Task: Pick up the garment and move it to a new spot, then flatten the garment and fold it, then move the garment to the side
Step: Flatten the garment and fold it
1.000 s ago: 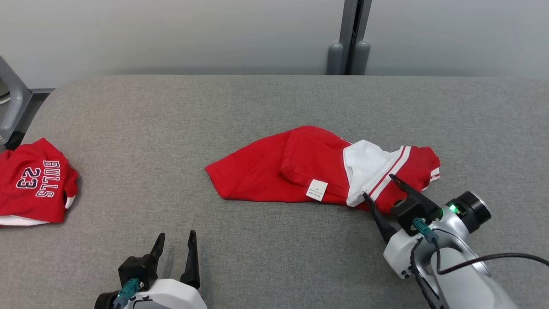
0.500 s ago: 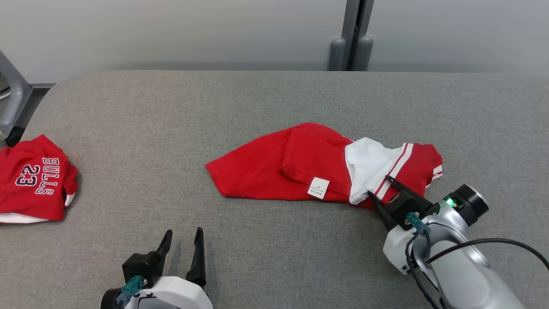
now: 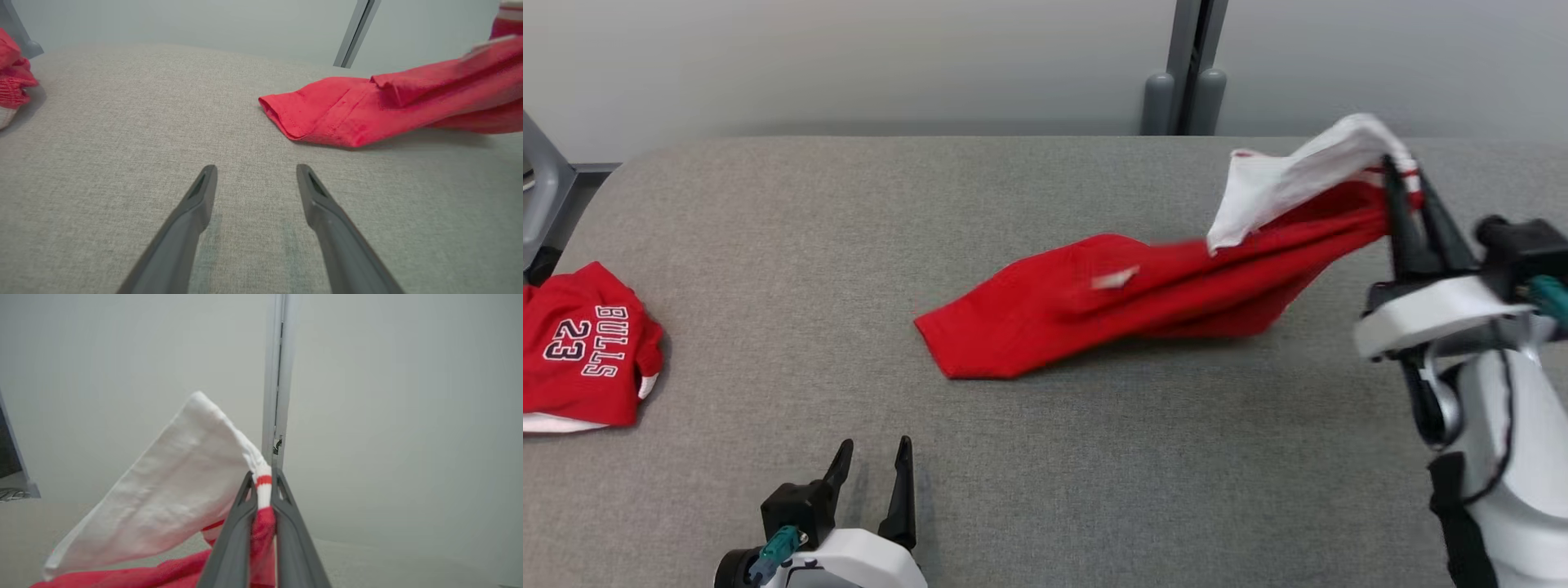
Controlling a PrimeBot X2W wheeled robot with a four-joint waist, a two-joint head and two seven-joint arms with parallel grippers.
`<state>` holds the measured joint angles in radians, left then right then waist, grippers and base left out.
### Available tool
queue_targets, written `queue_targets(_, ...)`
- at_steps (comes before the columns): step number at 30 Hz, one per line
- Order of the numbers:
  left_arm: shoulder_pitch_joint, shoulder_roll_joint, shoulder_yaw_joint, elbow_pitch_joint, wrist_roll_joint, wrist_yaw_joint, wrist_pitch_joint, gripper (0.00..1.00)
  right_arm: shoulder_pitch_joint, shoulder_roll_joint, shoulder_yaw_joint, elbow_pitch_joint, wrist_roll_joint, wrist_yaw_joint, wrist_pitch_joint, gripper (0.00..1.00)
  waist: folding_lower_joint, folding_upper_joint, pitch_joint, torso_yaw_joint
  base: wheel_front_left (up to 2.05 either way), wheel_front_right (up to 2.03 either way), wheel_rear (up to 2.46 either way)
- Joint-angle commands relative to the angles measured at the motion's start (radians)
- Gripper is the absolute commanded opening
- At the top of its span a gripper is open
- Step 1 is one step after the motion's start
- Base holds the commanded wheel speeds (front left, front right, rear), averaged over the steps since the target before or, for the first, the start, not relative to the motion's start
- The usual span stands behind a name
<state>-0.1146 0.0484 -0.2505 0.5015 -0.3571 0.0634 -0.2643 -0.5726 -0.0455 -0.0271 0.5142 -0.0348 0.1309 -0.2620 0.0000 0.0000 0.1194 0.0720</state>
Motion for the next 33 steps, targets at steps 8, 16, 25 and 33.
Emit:
queue_targets(8, -0.007, 0.005, 0.002, 0.014, 0.020, -0.014, 0.000, 1.00, 0.188, -0.006, -0.284, 0.131, 0.337, 0.001, -0.003, 0.87, 0.0000, 0.0000, -0.007, -0.077, 0.00, 0.00, 0.00)
queue_targets(16, -0.030, 0.004, 0.010, 0.018, 0.038, -0.023, 0.000, 1.00, 0.232, -0.008, -0.347, 0.213, 0.307, 0.001, -0.003, 1.00, 0.0000, 0.0000, 0.011, -0.110, 0.00, 0.00, 0.00)
queue_targets(25, -0.051, 0.004, -0.009, -0.003, 0.043, -0.026, 0.000, 1.00, 0.225, -0.007, -0.306, 0.106, 0.253, 0.001, -0.002, 1.00, 0.0000, 0.0000, 0.016, -0.125, 0.00, 0.00, 0.00)
queue_targets(33, -0.185, 0.004, -0.117, -0.018, 0.016, -0.049, 0.000, 1.00, 0.220, -0.008, -0.197, -0.003, 0.241, 0.000, -0.003, 1.00, 0.0000, 0.0000, 0.082, -0.168, 0.00, 0.00, 0.00)
